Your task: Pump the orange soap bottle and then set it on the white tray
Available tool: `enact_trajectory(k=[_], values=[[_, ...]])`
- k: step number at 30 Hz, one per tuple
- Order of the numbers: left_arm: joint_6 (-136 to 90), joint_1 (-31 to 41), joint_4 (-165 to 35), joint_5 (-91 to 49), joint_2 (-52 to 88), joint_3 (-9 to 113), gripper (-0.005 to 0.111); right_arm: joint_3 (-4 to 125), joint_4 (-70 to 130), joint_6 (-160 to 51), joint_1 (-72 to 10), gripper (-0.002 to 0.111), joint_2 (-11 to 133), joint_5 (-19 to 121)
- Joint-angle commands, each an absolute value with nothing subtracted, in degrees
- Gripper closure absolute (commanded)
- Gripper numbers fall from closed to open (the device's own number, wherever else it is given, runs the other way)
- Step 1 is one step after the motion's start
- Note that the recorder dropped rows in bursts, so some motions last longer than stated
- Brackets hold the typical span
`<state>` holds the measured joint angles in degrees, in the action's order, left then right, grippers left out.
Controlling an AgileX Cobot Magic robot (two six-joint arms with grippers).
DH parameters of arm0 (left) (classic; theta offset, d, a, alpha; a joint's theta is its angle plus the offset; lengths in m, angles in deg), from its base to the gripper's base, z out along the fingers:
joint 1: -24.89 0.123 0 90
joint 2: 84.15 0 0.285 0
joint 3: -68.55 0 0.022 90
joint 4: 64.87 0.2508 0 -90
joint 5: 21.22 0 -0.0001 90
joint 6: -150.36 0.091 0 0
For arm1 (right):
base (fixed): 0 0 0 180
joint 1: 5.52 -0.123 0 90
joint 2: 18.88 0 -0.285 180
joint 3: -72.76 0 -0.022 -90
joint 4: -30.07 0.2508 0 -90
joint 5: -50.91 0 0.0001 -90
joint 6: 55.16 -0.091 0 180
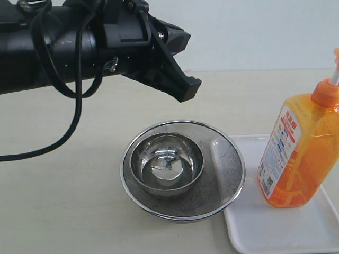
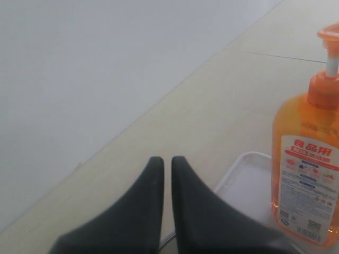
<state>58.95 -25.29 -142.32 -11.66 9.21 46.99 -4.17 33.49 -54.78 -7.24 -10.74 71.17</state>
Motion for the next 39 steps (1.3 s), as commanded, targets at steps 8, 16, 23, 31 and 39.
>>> enact_trajectory(k=[8,16,23,31,39], values=[[58.61,-25.47,-146.52,-1.04,12.03,46.79,0.102,-4.46,33.25,-54.74,-7.21,0.108,-11.09,70.59],[59.03,-20.23,-154.49,3.46,27.25,38.68,0.102,-4.46,33.25,-54.74,-7.21,0.108,-11.09,70.86],[57.99,-8.02,-155.88,-8.07,43.29,25.01,0.102,-4.46,33.25,-54.74,-7.21,0.108,-11.09,70.86],[54.73,3.29,-155.88,-15.92,60.01,11.67,0.102,-4.46,33.25,-54.74,-7.21,0.108,-11.09,70.86],[52.14,8.50,-156.27,-16.97,78.29,-0.06,0.102,-4.46,33.25,-54.74,-7.21,0.108,-11.09,70.86]])
